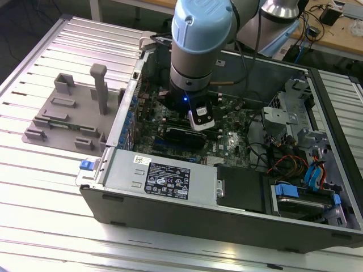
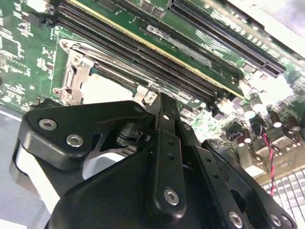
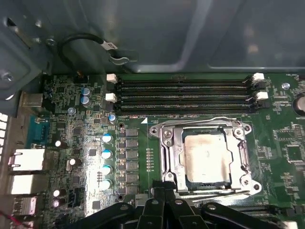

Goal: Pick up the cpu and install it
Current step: 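Install the second cpu locking lever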

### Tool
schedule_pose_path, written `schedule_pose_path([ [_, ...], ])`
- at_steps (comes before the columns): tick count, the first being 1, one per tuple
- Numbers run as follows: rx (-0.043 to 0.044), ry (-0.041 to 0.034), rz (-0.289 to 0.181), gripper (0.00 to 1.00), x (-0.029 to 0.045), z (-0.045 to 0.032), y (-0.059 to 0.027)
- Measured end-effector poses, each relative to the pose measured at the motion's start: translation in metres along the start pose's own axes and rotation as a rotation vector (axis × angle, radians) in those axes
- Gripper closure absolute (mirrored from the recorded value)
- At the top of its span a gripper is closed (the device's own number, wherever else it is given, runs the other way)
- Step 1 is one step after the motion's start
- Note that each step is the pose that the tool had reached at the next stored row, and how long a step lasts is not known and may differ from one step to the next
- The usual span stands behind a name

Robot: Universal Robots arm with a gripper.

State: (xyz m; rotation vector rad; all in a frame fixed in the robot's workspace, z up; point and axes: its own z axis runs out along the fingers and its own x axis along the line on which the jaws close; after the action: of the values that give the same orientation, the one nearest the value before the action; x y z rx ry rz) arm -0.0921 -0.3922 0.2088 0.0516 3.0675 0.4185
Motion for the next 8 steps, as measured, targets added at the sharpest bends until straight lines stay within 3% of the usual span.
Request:
schedule_pose_path([
  [1,0.0183,-0.0005,0.001,0.89,-0.0002,-0.0048,0.0014],
  [3,0.0751,0.0038,0.005,0.89,-0.0007,-0.0078,0.0022],
  [4,0.0855,0.0038,0.005,0.89,-0.0017,-0.0077,0.0022],
  [5,0.0897,0.0037,0.006,0.89,-0.0032,-0.0076,0.0023],
  [8,0.0986,0.0047,0.012,0.89,-0.0197,-0.0067,0.0027],
])
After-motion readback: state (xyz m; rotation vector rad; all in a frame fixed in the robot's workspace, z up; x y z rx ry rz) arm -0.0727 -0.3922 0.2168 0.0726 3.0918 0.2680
